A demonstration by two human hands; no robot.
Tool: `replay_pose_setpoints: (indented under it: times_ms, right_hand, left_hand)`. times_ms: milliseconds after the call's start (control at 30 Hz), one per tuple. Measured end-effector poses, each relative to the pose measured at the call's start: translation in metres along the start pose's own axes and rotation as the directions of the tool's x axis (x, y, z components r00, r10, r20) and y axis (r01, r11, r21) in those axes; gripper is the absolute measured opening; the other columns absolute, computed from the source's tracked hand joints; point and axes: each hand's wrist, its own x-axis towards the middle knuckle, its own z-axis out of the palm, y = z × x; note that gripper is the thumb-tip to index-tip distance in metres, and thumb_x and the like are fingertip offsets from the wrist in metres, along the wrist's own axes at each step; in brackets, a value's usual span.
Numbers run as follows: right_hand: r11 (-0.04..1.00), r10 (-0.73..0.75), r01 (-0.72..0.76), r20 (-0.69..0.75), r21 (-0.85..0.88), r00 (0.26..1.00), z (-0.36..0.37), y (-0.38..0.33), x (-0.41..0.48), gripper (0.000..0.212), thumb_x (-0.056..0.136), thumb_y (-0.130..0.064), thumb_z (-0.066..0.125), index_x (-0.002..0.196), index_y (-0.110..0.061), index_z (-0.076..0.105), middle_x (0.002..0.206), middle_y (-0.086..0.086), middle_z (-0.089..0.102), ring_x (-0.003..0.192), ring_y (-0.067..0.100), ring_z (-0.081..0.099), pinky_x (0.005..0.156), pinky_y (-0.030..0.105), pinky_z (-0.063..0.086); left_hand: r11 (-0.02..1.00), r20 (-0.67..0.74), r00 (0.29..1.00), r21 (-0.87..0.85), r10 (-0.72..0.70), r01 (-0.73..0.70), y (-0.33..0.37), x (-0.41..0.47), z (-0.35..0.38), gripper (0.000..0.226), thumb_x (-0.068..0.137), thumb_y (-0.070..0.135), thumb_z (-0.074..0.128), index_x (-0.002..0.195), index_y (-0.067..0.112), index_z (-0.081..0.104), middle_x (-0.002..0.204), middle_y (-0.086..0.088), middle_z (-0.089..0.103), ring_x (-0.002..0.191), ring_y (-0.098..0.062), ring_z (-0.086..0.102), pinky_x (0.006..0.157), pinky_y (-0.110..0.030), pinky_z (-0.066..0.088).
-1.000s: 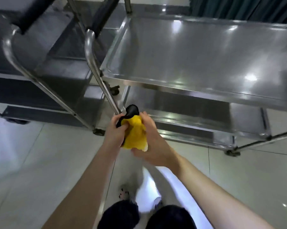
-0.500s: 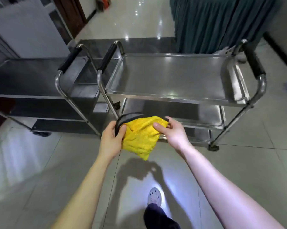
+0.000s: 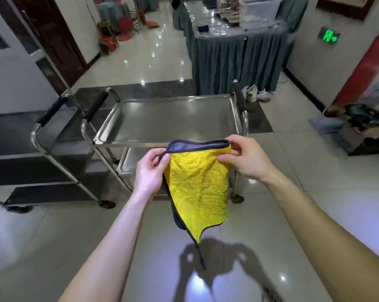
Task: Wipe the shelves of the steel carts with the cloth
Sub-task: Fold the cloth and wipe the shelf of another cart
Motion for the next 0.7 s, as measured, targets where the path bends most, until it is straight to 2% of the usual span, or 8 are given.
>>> replay_pose_setpoints:
  times_ms: [100, 233, 300, 367, 433, 500, 567, 700]
  right_hand:
    - [0.999, 0.018, -0.02, 0.031, 0.049, 0.999, -0.074, 0.036, 0.002, 0.021, 0.092, -0.002, 0.081, 0.11, -0.011, 0.078, 0.101, 0.011, 0.08, 0.099, 0.028, 0.076, 0.091, 0.045, 0.062]
    - [0.976, 0.116, -0.136, 0.121, 0.172, 0.986, -0.174, 0.085, 0.004, 0.021, 0.095, -0.013, 0.08, 0.111, -0.027, 0.079, 0.1, -0.002, 0.083, 0.091, 0.008, 0.078, 0.073, 0.021, 0.06]
    - [0.92, 0.204, -0.199, 0.019, 0.339, 0.979, -0.215, 0.113, 0.015, 0.015, 0.099, -0.03, 0.077, 0.111, -0.022, 0.078, 0.105, 0.003, 0.082, 0.097, 0.02, 0.079, 0.077, 0.029, 0.063]
    - [0.844, 0.399, -0.389, 0.053, 0.369, 0.915, -0.245, 0.145, 0.023, 0.041, 0.098, -0.061, 0.068, 0.112, -0.023, 0.073, 0.115, 0.004, 0.078, 0.108, 0.029, 0.075, 0.089, 0.041, 0.061]
    - [0.778, 0.563, -0.594, 0.192, 0.206, 0.804, -0.263, 0.189, 0.013, 0.049, 0.094, -0.058, 0.075, 0.12, -0.018, 0.068, 0.124, 0.004, 0.072, 0.115, 0.031, 0.071, 0.098, 0.047, 0.059]
    - [0.766, 0.598, -0.631, 0.223, 0.123, 0.77, -0.277, 0.236, 0.004, 0.033, 0.093, -0.02, 0.083, 0.12, -0.006, 0.073, 0.126, 0.016, 0.074, 0.116, 0.037, 0.071, 0.104, 0.054, 0.058]
    - [0.764, 0.586, -0.608, 0.163, 0.216, 0.794, -0.295, 0.277, 0.007, 0.036, 0.092, 0.002, 0.076, 0.128, -0.002, 0.071, 0.124, 0.022, 0.074, 0.12, 0.042, 0.069, 0.107, 0.057, 0.057]
    - [0.739, 0.565, -0.603, 0.212, 0.3, 0.798, -0.336, 0.324, 0.042, 0.058, 0.101, -0.008, 0.073, 0.15, -0.019, 0.046, 0.137, 0.013, 0.066, 0.121, 0.036, 0.068, 0.098, 0.052, 0.061]
  left_hand:
    - [1.0, 0.136, 0.991, 0.006, -0.018, 0.017, 0.016, 0.014, 0.066, 0.013, 0.103, 0.031, 0.073, 0.101, 0.02, 0.067, 0.073, 0.019, 0.064, 0.065, 0.004, 0.055, 0.064, -0.013, 0.043]
    - [1.0, 0.131, 0.991, 0.008, 0.015, -0.016, 0.042, 0.042, 0.171, 0.062, 0.087, 0.078, 0.072, 0.075, 0.022, 0.049, 0.063, 0.007, 0.037, 0.063, -0.013, 0.034, 0.058, -0.037, 0.026]
    - [0.983, 0.119, 0.986, -0.131, -0.115, 0.13, 0.065, 0.058, 0.226, 0.066, 0.081, 0.09, 0.065, 0.077, 0.024, 0.063, 0.072, 0.003, 0.057, 0.069, -0.013, 0.056, 0.064, -0.038, 0.048]
    - [0.819, 0.42, 0.855, -0.343, -0.304, 0.46, 0.07, 0.069, 0.278, 0.083, 0.08, 0.095, 0.058, 0.116, 0.024, 0.08, 0.12, -0.004, 0.079, 0.111, -0.025, 0.076, 0.097, -0.051, 0.058]
    - [0.739, 0.637, 0.646, -0.173, -0.42, 0.651, 0.059, 0.058, 0.319, 0.094, 0.073, 0.087, 0.076, 0.141, 0.022, 0.07, 0.136, -0.012, 0.075, 0.124, -0.033, 0.073, 0.101, -0.052, 0.057]
    - [0.745, 0.68, 0.55, -0.008, -0.486, 0.667, 0.036, 0.048, 0.357, 0.094, 0.067, 0.048, 0.1, 0.147, 0.017, 0.062, 0.135, -0.012, 0.075, 0.12, -0.033, 0.075, 0.093, -0.047, 0.063]
    - [0.729, 0.672, 0.565, -0.054, -0.48, 0.683, 0.017, 0.053, 0.396, 0.086, 0.071, 0.013, 0.098, 0.146, 0.032, 0.059, 0.137, -0.009, 0.074, 0.118, -0.032, 0.076, 0.086, -0.043, 0.066]
    - [0.851, 0.661, 0.639, 0.0, -0.394, 0.525, 0.013, 0.097, 0.462, 0.097, 0.09, 0.004, 0.086, 0.159, 0.052, 0.038, 0.143, 0.004, 0.07, 0.123, -0.025, 0.073, 0.096, -0.053, 0.064]
